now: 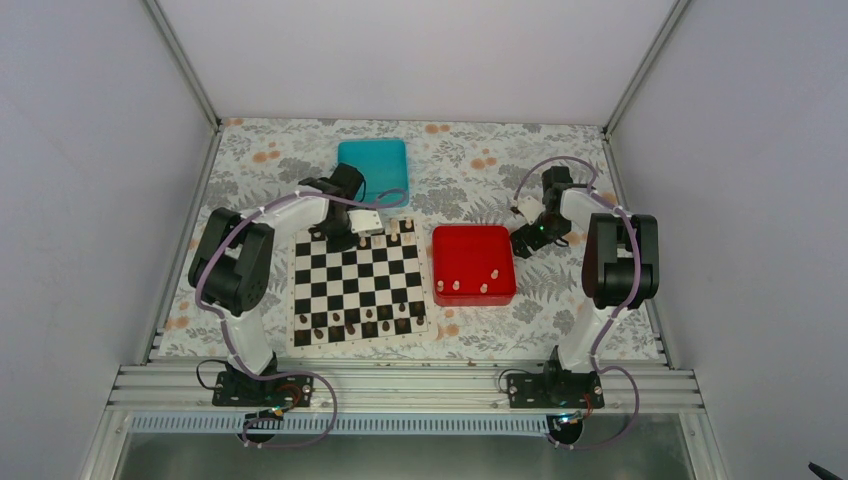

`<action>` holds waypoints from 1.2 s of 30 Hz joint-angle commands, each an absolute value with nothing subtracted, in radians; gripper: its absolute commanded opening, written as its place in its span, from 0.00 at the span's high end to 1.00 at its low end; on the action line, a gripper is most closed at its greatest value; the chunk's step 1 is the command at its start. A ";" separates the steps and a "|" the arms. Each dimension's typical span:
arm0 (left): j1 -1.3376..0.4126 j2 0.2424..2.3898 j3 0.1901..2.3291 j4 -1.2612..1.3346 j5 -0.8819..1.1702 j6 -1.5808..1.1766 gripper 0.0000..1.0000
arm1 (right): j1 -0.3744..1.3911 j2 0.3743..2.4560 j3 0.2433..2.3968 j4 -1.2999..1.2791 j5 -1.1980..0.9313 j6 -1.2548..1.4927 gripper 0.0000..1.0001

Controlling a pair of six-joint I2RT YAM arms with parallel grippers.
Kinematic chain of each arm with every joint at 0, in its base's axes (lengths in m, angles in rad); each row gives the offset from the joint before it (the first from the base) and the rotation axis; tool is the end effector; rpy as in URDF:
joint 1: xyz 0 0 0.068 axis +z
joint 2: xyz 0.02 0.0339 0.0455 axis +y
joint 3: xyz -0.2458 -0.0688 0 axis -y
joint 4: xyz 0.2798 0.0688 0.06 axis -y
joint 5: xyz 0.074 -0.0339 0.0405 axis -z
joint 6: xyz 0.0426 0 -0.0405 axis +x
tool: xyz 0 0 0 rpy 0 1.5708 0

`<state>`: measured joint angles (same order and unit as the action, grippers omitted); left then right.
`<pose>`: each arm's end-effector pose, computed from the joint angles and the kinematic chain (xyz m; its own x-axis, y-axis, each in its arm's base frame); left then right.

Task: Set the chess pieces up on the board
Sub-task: Place the chess piece on the chessboard, then pick up the chess piece from the storage box.

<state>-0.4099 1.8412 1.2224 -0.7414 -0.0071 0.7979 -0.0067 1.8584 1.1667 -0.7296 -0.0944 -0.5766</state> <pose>0.3420 -0.1483 0.1229 -0.3419 0.9291 -0.1410 0.9194 0.3618 0.1545 0.3608 0.0016 0.1018 -0.8249 -0.5372 -0.1757 -0.5453 0.8383 -0.0031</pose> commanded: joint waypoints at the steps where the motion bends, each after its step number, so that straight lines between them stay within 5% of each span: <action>1: -0.409 1.808 1.287 -0.828 0.000 0.810 0.75 | 0.000 1.894 1.137 -0.753 -0.106 -0.586 0.00; 9: -0.469 1.756 1.447 -1.032 -0.031 0.796 0.72 | 0.000 1.890 1.135 -0.756 -0.112 -0.589 0.00; 14: -0.663 1.751 1.656 -1.132 -0.085 0.752 0.67 | 0.002 1.890 1.140 -0.755 -0.112 -0.588 0.00; 28: -1.021 2.245 2.301 -1.155 -0.072 0.796 0.59 | -0.003 1.867 1.141 -0.749 -0.112 -0.586 0.00; 36: -1.069 2.400 2.370 -1.068 -0.007 0.807 0.56 | -0.027 1.858 1.144 -0.754 -0.120 -0.586 0.00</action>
<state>-1.0554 2.3669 2.3169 -1.0874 -0.0582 0.7940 -0.0132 1.8580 1.1660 -0.7292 -0.0959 -0.5808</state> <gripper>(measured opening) 0.441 0.995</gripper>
